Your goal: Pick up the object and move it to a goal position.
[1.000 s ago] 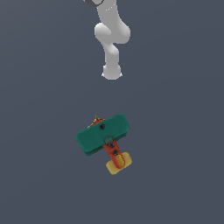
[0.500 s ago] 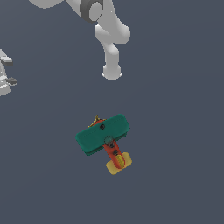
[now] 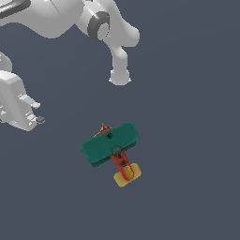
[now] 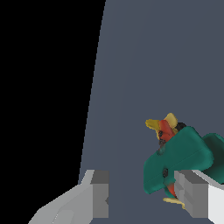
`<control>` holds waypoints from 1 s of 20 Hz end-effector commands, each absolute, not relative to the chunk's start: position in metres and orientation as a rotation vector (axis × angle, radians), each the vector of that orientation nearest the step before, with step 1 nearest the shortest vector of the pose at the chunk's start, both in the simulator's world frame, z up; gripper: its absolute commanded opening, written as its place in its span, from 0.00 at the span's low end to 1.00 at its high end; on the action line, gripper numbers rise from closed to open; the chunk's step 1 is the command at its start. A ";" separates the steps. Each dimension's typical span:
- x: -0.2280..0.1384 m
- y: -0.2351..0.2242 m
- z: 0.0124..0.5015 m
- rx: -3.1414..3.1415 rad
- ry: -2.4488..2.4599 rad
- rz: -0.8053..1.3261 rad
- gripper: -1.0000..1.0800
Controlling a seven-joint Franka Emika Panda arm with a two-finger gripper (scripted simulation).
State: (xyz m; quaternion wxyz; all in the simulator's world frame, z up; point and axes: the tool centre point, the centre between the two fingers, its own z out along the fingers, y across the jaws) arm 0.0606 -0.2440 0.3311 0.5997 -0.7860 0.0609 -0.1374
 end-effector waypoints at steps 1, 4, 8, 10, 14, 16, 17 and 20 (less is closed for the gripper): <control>0.066 -0.234 0.304 -1.814 0.150 -0.277 0.62; 0.071 -0.221 0.272 -1.807 0.161 -0.227 0.62; 0.076 -0.204 0.233 -1.801 0.173 -0.165 0.62; 0.077 -0.196 0.216 -1.800 0.177 -0.138 0.62; 0.077 -0.183 0.189 -1.798 0.184 -0.093 0.62; 0.077 -0.177 0.178 -1.798 0.187 -0.076 0.62; 0.077 -0.175 0.174 -1.799 0.188 -0.069 0.62; 0.077 -0.170 0.164 -1.799 0.190 -0.052 0.62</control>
